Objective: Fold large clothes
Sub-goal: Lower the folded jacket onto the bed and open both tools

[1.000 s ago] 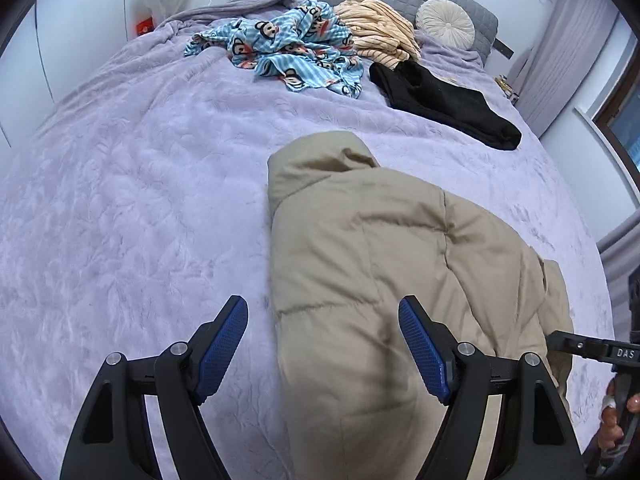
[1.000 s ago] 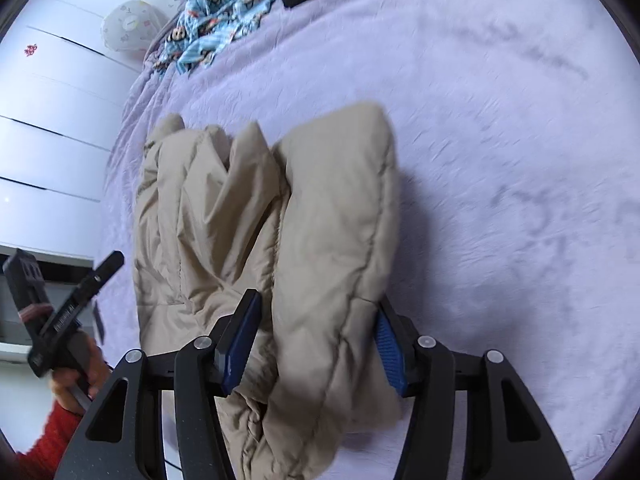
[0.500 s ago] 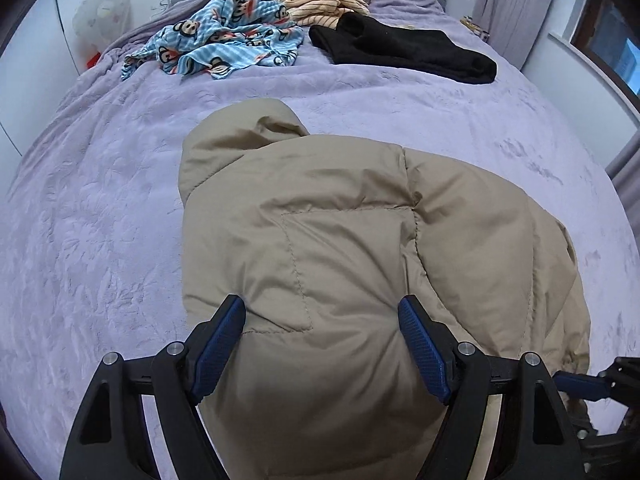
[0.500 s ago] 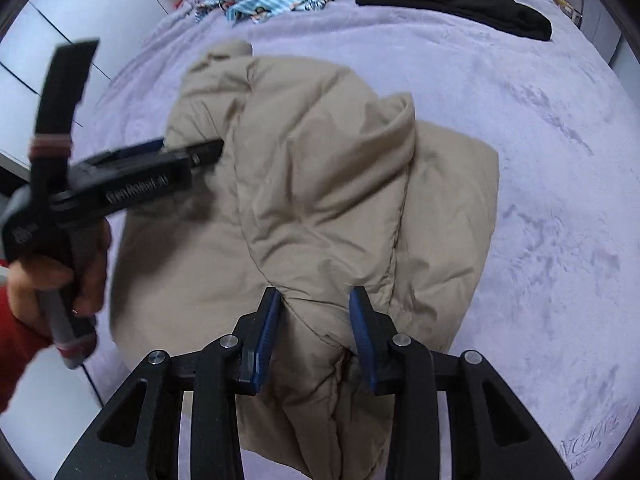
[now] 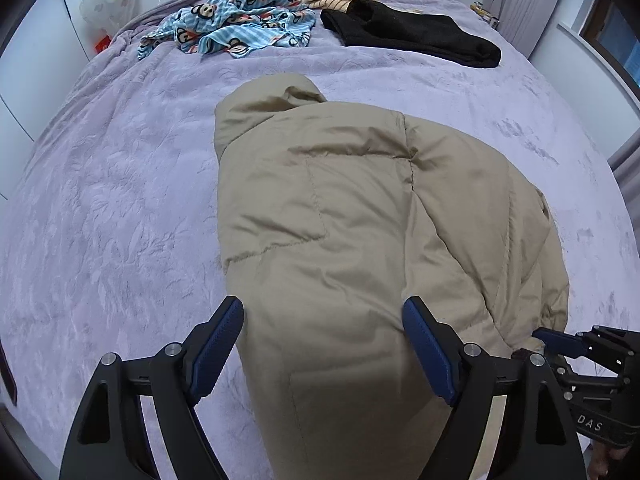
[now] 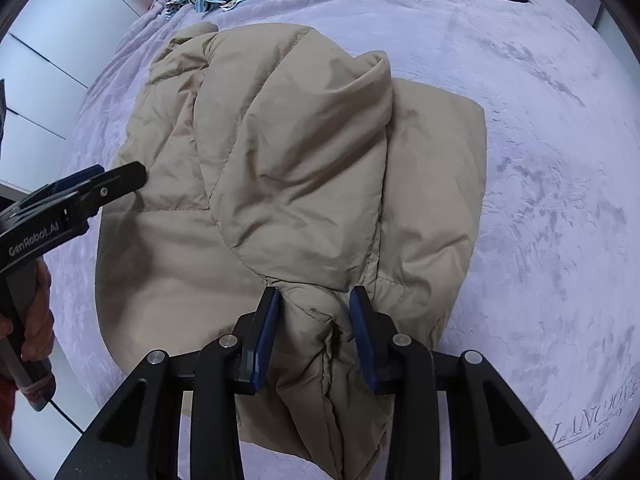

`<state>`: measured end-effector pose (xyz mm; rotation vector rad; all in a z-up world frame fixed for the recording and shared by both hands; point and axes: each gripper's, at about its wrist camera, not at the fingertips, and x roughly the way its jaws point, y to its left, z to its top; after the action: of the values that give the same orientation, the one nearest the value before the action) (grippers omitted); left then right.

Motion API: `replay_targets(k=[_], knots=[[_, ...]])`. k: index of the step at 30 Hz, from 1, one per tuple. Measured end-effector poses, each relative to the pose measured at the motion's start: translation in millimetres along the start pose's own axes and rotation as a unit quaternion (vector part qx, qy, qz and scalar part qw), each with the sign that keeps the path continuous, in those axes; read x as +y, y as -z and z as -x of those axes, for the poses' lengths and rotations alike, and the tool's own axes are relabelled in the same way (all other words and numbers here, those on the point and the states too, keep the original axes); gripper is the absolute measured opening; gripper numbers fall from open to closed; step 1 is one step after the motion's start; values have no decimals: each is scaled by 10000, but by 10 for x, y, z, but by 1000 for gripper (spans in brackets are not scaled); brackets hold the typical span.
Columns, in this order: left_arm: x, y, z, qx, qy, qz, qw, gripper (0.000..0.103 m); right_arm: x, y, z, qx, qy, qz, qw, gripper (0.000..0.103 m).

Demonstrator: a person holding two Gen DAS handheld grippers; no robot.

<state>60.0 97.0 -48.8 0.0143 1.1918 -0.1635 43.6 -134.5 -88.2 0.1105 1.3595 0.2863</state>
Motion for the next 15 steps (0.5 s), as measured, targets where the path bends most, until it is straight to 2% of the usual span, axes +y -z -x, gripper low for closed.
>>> replay_targets(k=[3,6,8,12,15], knots=[[8,79,55,170,14,68,9998,83,-13,52,52,22,18,-96,9999,40],[-6,151,120,140,-77,69,9998,83,-73,102,119,43,21,-188,9998,40],[-17,194,160,134,-109,73,9998,103,-103,144,157,54,28,-226,9997,40],[-30,246,246,119,-125,126,9998,103,-133,225,209,83,41,-293,9995,40],[-39,266,296,135,-275,142,9994,103,-141,251,230,107,50,-349,9993,40]])
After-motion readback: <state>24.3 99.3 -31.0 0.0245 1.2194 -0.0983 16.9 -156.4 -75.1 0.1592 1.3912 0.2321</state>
